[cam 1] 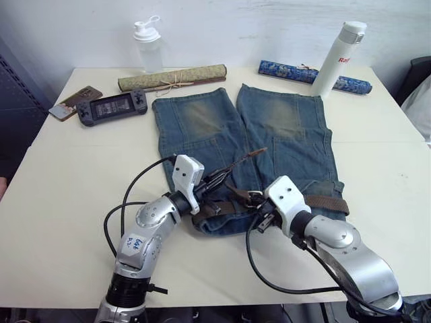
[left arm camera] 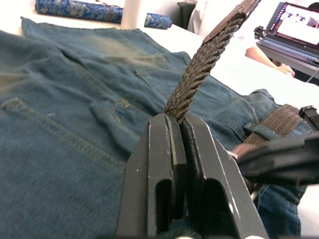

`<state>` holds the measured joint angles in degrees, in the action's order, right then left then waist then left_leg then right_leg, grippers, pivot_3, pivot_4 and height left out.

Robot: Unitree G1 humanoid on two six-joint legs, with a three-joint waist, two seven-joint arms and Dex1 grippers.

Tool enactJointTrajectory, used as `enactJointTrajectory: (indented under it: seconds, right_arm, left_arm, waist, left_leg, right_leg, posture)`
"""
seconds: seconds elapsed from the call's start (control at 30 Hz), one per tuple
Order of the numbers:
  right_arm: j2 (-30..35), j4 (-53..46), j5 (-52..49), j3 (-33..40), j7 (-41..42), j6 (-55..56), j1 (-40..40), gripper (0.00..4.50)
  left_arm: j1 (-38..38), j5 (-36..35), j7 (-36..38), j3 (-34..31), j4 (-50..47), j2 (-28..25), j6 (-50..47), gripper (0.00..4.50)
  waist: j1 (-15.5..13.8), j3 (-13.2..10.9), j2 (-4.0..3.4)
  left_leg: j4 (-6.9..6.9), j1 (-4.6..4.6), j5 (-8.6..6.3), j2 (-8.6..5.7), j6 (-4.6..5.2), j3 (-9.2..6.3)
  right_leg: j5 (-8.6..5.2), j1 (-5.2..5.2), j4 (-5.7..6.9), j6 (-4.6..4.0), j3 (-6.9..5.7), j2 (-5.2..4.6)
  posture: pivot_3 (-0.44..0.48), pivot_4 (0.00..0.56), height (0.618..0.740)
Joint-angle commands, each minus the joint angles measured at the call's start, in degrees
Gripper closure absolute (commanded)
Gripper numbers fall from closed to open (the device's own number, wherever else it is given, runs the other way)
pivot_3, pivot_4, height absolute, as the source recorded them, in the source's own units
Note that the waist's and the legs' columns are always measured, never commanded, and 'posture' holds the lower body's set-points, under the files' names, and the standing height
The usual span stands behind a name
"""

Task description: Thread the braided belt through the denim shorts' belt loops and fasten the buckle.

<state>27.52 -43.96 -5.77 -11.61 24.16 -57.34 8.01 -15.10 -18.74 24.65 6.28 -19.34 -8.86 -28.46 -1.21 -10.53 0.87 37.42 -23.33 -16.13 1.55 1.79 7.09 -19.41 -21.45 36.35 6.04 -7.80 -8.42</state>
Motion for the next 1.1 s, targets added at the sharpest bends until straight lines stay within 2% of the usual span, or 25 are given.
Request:
enactJointTrajectory:
  seconds: [0.03, 0.4, 0.77, 1.1]
  right_arm:
    - [1.3, 0.4, 0.9, -2.3, -0.4, 1.5, -0.1, 4.42]
    - [3.1, 1.3, 2.7, -4.6, -1.4, 2.3, -0.4, 4.42]
    - [2.0, 3.5, 4.1, -5.3, -3.0, 1.4, 2.9, 4.42]
    - [1.8, 6.3, 6.2, -10.3, -4.2, -2.1, 5.2, 4.42]
  left_arm:
    - [-1.7, 0.0, 1.5, 1.4, -2.3, -0.1, 2.7, 4.5]
    - [-2.0, 0.1, 2.4, 2.8, -2.1, -1.1, 4.1, 4.5]
    - [-2.2, 0.0, 3.3, 3.8, -1.9, -1.3, 4.5, 4.5]
    - [-2.5, 0.0, 3.5, 4.3, -1.7, -1.0, 4.7, 4.5]
  waist:
    - [0.0, 0.0, 0.0]
    - [0.0, 0.0, 0.0]
    - [0.0, 0.0, 0.0]
    - [0.3, 0.0, 0.03]
  left_leg:
    - [0.0, 0.0, 0.0, 0.0, 0.0, 0.0]
    - [-0.01, 0.01, 0.0, 0.02, -0.01, 0.0]
    - [0.0, 0.01, 0.0, 0.03, -0.01, 0.0]
    - [0.0, 0.05, 0.01, 0.06, -0.02, 0.0]
  right_leg:
    - [0.0, 0.0, 0.0, 0.0, 0.0, 0.0]
    - [0.0, 0.02, -0.04, 0.0, 0.0, 0.0]
    - [0.0, 0.03, -0.05, 0.0, 0.0, -0.02]
    - [0.0, 0.05, -0.04, 0.0, 0.0, -0.03]
  posture:
    - [0.0, 0.15, 0.717]
    - [0.0, 0.15, 0.717]
    - [0.0, 0.15, 0.717]
    - [0.0, 0.15, 0.717]
